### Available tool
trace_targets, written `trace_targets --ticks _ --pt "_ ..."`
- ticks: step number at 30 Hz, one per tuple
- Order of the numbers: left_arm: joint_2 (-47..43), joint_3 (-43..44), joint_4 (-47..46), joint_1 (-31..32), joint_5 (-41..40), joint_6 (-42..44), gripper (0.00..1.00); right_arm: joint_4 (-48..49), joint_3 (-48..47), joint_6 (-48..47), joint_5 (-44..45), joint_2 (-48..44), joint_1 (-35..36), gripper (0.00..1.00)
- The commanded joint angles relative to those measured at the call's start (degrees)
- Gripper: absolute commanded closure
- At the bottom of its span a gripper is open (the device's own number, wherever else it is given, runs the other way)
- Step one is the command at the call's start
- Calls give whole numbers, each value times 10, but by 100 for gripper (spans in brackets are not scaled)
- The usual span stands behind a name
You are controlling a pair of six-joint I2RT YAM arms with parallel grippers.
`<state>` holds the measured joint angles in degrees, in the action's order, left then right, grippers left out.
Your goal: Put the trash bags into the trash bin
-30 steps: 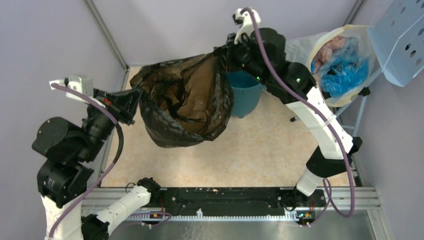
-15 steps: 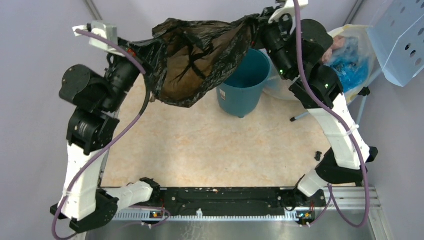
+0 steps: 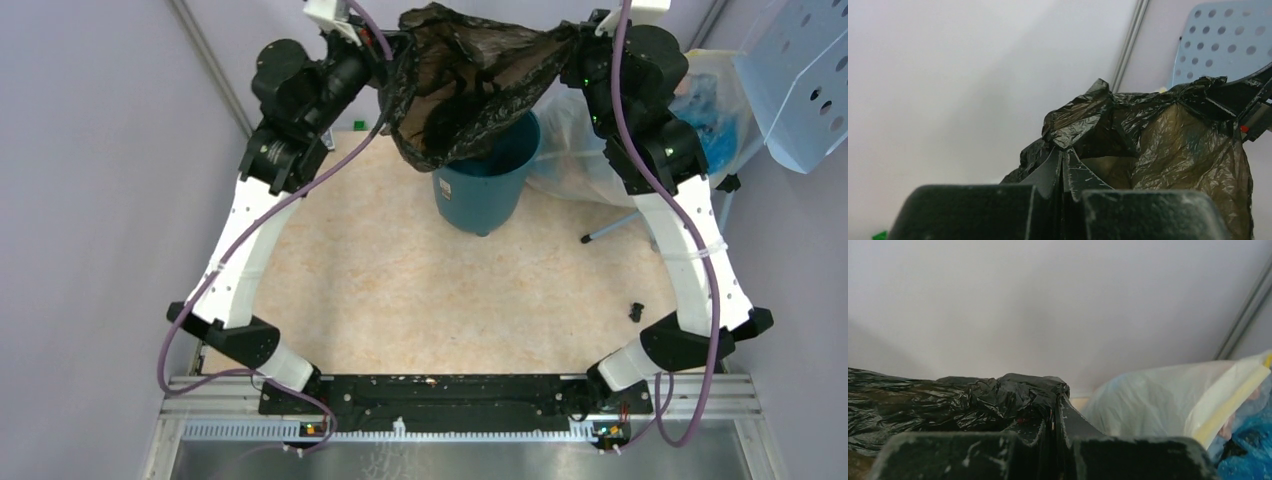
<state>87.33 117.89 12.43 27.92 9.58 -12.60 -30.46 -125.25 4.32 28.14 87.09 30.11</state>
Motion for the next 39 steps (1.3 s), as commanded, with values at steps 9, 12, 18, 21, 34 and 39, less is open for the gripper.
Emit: trace_targets --ticks 9,12,18,21,34,39 --pt "78 35 -32 -17 59 -66 100 -63 -8 81 -69 -18 -110 100" --pt "99 41 -38 -17 78 -94 100 -79 -12 112 -87 -18 -158 100" --pt "142 52 -77 -12 123 -141 100 -96 -21 137 -153 -15 -244 100" --pt "157 68 -81 -11 129 -151 100 -99 -29 136 -187 -10 -247 100" --pt "47 -51 -29 -59 21 -170 100 -98 18 152 -345 11 -182 100" --pt "8 -104 -39 -78 22 -172 100 -123 -4 153 -371 44 -153 100"
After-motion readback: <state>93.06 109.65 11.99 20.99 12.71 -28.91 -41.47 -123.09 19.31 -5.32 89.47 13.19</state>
